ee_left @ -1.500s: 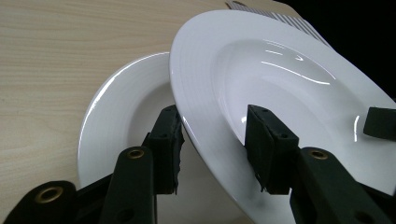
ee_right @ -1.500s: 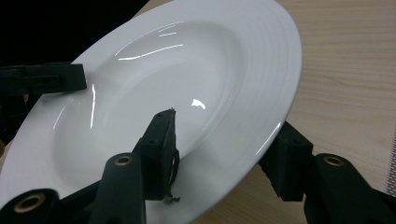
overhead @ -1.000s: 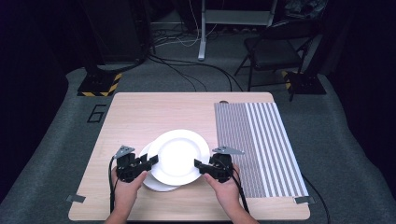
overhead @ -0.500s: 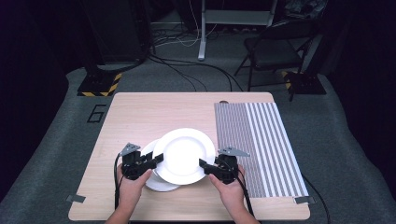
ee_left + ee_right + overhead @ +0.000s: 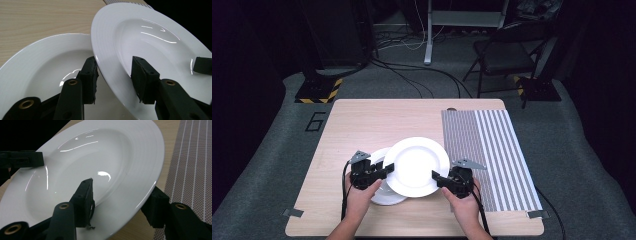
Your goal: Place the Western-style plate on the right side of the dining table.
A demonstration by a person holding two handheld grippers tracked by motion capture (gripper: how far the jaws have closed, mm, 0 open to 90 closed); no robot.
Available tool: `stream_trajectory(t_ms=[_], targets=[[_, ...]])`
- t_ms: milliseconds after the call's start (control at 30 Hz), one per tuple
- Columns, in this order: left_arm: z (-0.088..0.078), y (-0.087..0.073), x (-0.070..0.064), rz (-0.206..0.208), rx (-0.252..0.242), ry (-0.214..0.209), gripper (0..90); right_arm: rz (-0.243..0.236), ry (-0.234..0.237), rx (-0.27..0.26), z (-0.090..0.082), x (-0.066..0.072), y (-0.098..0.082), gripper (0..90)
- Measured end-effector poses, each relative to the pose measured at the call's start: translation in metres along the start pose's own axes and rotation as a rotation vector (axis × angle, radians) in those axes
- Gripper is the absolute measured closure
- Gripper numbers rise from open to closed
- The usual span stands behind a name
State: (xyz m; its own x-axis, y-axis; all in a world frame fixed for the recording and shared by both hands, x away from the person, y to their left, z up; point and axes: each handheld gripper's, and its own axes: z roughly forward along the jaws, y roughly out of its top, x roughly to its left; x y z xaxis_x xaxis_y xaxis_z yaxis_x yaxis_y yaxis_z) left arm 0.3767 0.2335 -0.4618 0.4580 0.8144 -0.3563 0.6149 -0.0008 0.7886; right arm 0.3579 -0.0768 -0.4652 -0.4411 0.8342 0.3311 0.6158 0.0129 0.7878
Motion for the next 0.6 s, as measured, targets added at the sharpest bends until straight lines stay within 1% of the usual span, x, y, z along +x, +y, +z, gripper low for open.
stream_trajectory(t_ms=[33, 133, 233, 400, 500, 600], targets=[[0.001, 0.001, -0.001, 0.011, 0.004, -0.005, 57.1, 0.009, -0.004, 0.001, -0.001, -0.001, -0.001, 46.3], [0.005, 0.002, -0.005, 0.016, 0.005, -0.017, 57.3, 0.02, -0.015, 0.0, -0.004, -0.004, -0.003, 46.0], [0.009, 0.004, -0.008, 0.03, 0.007, -0.027, 57.3, 0.016, -0.033, -0.003, -0.008, -0.008, -0.003, 46.0], [0.014, 0.006, -0.014, 0.025, 0.007, -0.05, 57.2, 0.014, -0.062, -0.017, -0.016, -0.01, -0.004, 46.1], [0.018, 0.007, -0.02, 0.033, 0.007, -0.057, 57.4, 0.024, -0.078, -0.016, -0.02, -0.012, -0.004, 46.0], [0.022, 0.009, -0.025, 0.039, 0.009, -0.07, 57.7, 0.037, -0.091, -0.01, -0.024, -0.018, -0.005, 46.1]])
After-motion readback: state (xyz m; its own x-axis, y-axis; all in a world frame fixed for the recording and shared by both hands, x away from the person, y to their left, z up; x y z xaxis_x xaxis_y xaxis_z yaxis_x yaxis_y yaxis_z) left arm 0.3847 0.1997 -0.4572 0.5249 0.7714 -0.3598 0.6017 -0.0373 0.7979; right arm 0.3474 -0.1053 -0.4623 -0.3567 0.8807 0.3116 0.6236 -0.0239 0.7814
